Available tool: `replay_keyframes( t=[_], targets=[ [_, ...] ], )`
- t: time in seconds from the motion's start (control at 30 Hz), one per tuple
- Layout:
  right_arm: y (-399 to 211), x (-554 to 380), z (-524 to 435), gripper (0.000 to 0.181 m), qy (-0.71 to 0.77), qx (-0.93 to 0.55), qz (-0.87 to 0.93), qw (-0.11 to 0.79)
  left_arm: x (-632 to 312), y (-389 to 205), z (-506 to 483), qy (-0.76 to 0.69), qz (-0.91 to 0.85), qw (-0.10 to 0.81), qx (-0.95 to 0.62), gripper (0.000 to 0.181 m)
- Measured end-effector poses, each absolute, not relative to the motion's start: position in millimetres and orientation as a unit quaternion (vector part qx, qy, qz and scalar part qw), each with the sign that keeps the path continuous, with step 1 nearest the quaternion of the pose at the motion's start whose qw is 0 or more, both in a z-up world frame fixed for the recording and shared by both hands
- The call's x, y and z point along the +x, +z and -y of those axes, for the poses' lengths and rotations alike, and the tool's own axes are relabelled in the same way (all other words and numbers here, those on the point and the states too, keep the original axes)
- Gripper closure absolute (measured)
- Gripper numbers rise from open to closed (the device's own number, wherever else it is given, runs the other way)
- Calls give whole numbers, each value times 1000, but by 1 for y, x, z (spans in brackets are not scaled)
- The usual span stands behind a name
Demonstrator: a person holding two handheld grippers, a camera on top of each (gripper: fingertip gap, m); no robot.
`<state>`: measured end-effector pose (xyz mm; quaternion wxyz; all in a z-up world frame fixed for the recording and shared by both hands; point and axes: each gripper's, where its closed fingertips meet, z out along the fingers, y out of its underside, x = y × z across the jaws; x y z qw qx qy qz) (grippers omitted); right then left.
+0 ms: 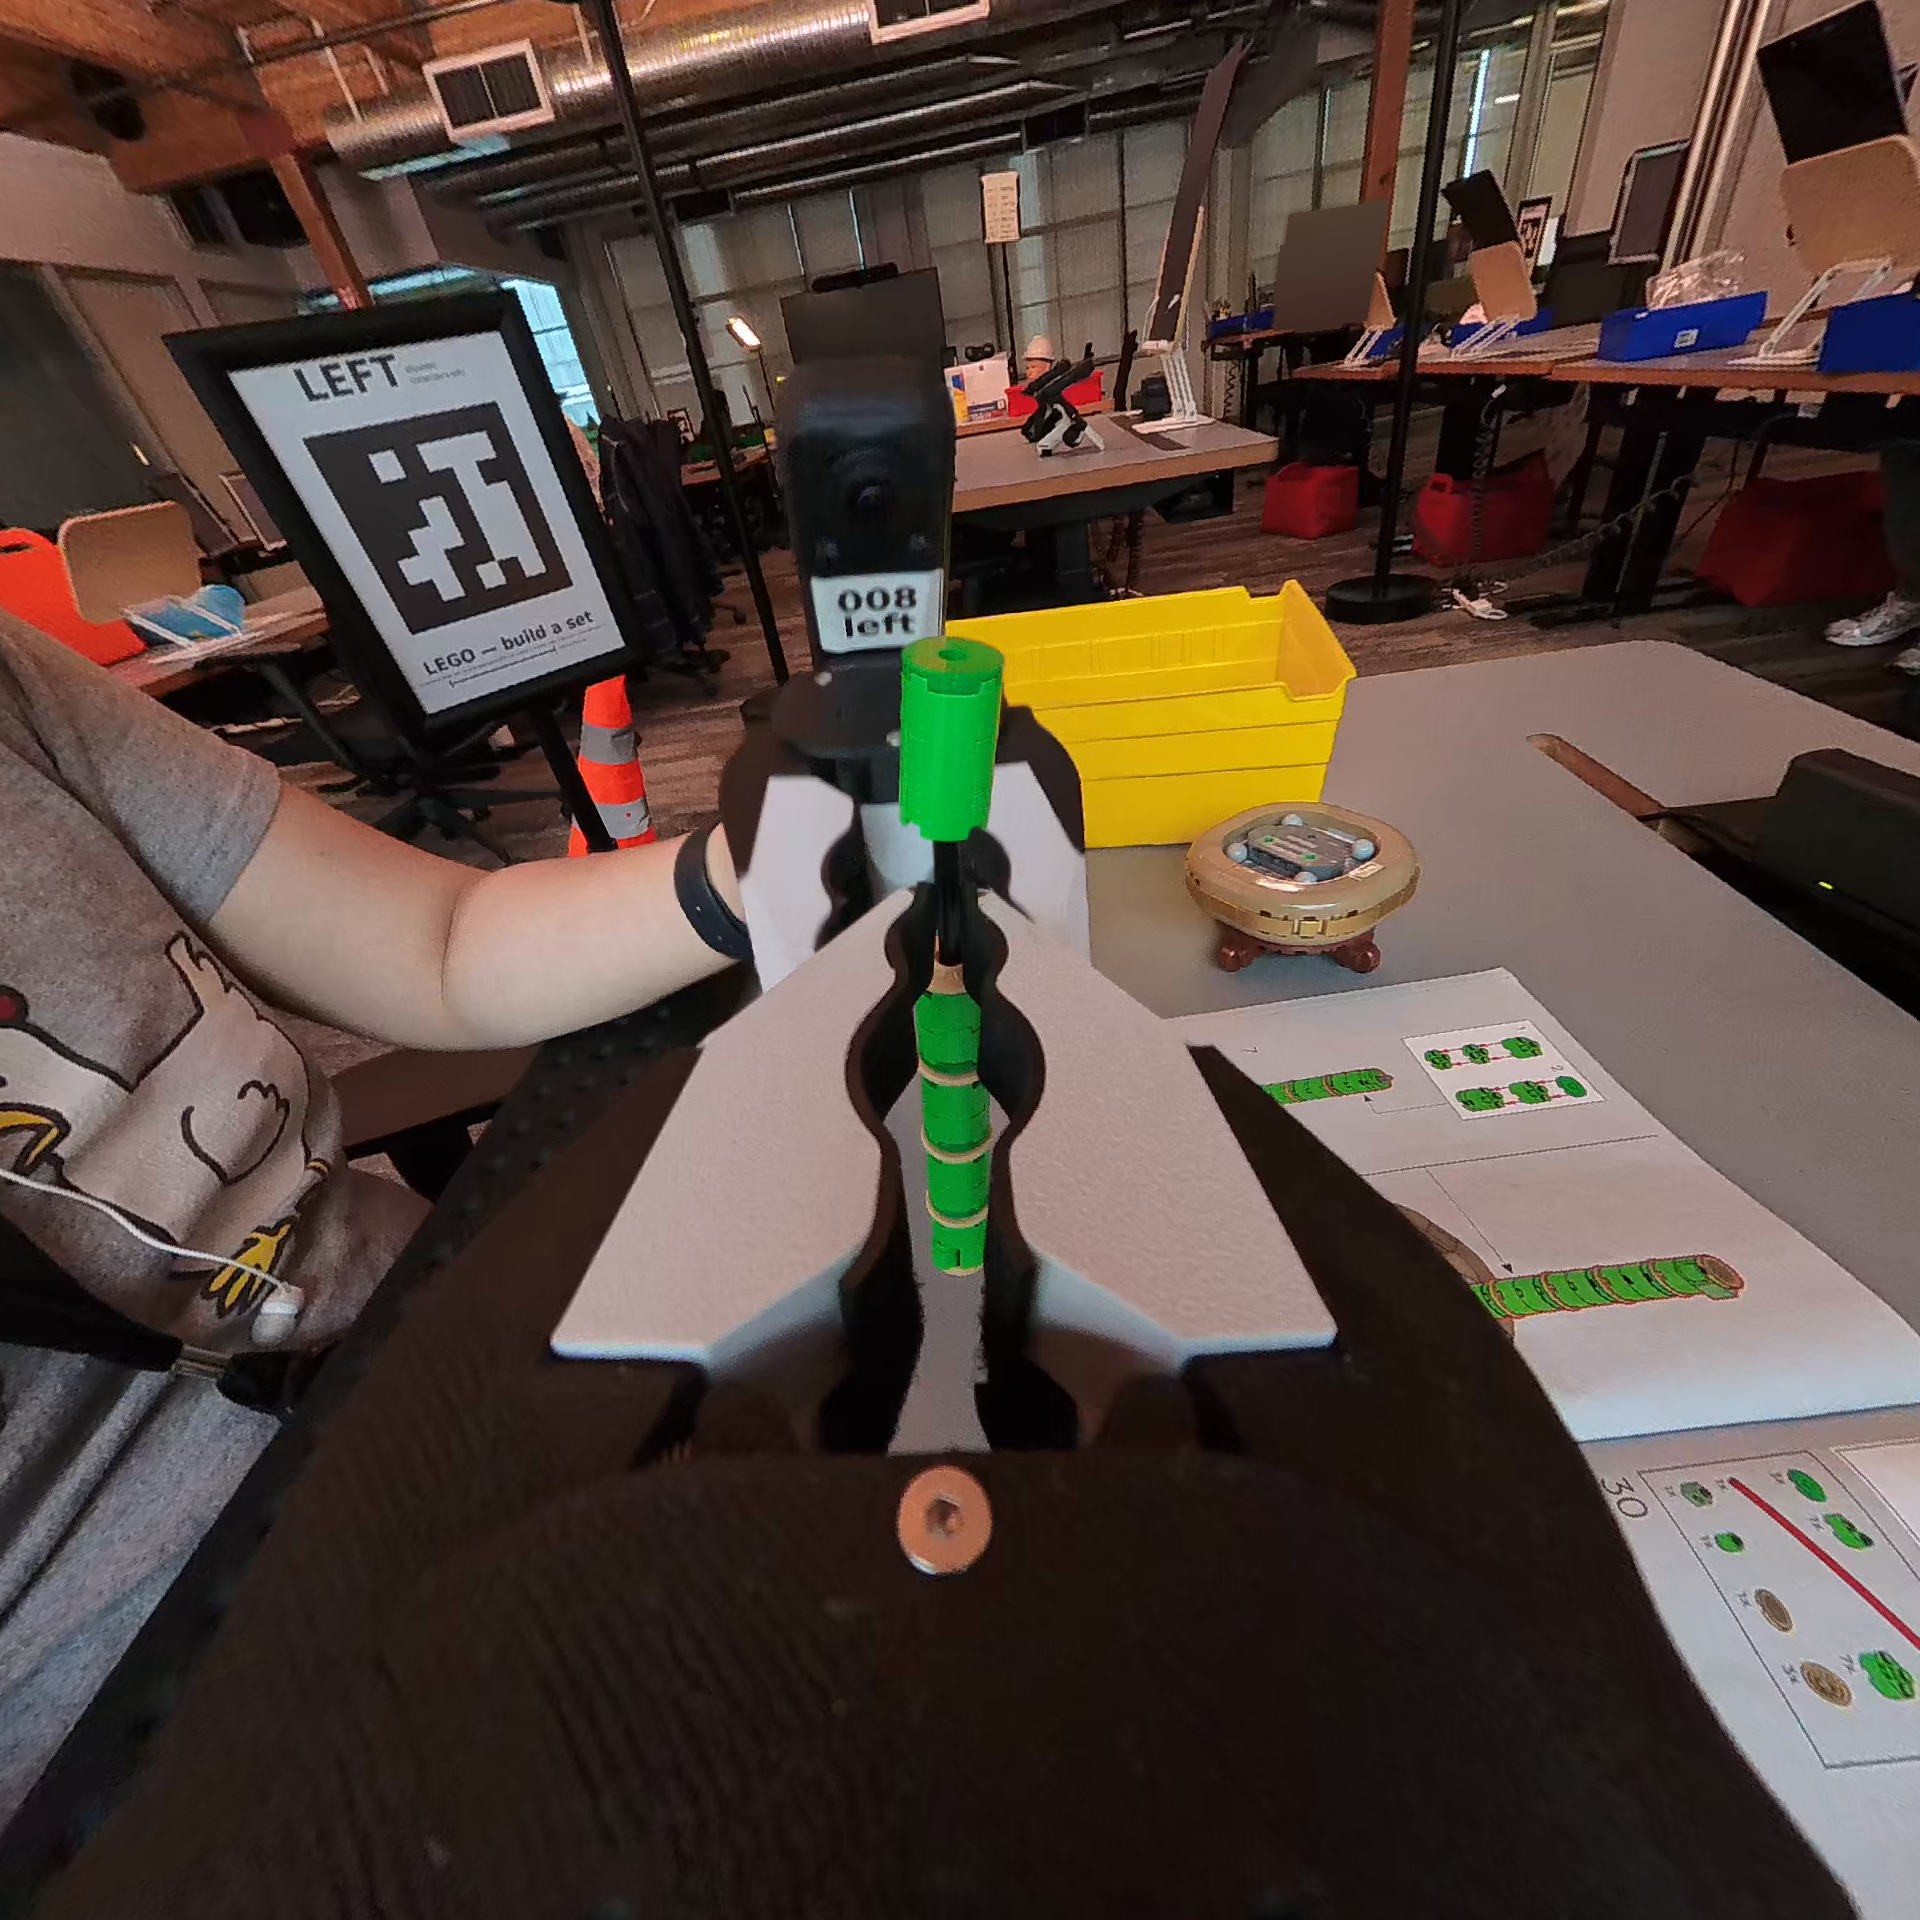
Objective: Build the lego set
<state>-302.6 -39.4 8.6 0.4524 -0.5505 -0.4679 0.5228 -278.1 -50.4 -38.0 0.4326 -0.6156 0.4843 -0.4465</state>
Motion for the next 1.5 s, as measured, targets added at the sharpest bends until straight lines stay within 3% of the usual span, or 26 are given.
replay_keyframes(
  t=[0.4,0.97,1.17,1.33,1.5],
  targets=[
    [4,-309,44,179,523,-539,481,452,-298,-2,47,-499,-434,467,-587,165],
    [8,-314,53,178,574,-523,467,423,-294,-4,58,-514,-452,441,-581,180],
    [11,-301,46,158,560,-531,468,430,-293,-8,54,-488,-460,459,-582,179],
    [48,-283,33,149,549,-509,413,518,-287,-14,56,-504,-458,442,-584,178],
    [50,-295,35,133,571,-530,387,493,-286,-12,52,-480,-462,472,-578,180]
  ],
)
